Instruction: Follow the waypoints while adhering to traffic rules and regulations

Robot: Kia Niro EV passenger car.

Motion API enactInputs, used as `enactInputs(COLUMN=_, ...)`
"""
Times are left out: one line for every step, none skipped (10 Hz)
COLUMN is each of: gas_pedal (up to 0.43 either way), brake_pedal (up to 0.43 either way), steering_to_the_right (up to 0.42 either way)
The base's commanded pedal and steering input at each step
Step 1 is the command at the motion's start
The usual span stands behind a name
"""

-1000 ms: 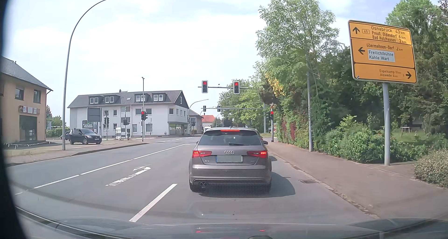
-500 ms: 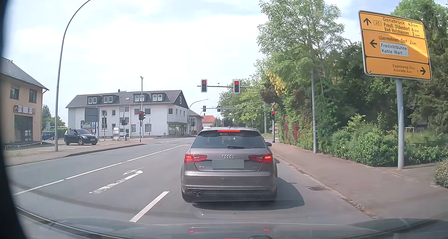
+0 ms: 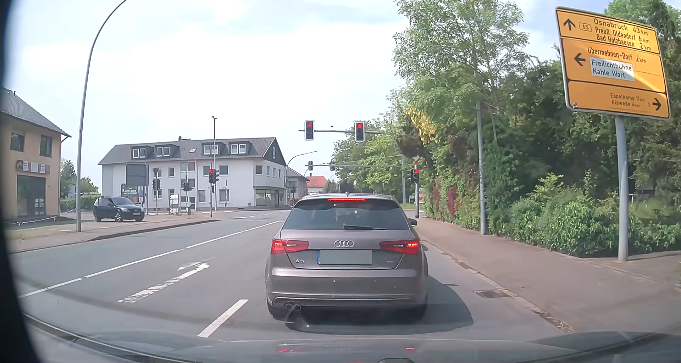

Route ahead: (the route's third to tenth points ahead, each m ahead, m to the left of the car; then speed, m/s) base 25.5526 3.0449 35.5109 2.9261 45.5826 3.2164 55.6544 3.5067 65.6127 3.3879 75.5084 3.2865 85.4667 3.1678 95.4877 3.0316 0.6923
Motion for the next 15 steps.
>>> enactInputs(gas_pedal=0.000, brake_pedal=0.000, steering_to_the_right=-0.004)
enactInputs(gas_pedal=0.000, brake_pedal=0.000, steering_to_the_right=-0.004)
enactInputs(gas_pedal=0.000, brake_pedal=0.000, steering_to_the_right=-0.004)
enactInputs(gas_pedal=0.000, brake_pedal=0.000, steering_to_the_right=-0.004)
enactInputs(gas_pedal=0.000, brake_pedal=0.000, steering_to_the_right=-0.004)
enactInputs(gas_pedal=0.000, brake_pedal=0.000, steering_to_the_right=-0.004)
enactInputs(gas_pedal=0.000, brake_pedal=0.000, steering_to_the_right=-0.004)
enactInputs(gas_pedal=0.000, brake_pedal=0.000, steering_to_the_right=-0.004)
enactInputs(gas_pedal=0.000, brake_pedal=0.000, steering_to_the_right=-0.004)
enactInputs(gas_pedal=0.000, brake_pedal=0.000, steering_to_the_right=-0.004)
enactInputs(gas_pedal=0.000, brake_pedal=0.000, steering_to_the_right=-0.004)
enactInputs(gas_pedal=0.000, brake_pedal=0.000, steering_to_the_right=-0.004)
enactInputs(gas_pedal=0.000, brake_pedal=0.000, steering_to_the_right=-0.004)
enactInputs(gas_pedal=0.000, brake_pedal=0.000, steering_to_the_right=-0.004)
enactInputs(gas_pedal=0.000, brake_pedal=0.000, steering_to_the_right=-0.004)
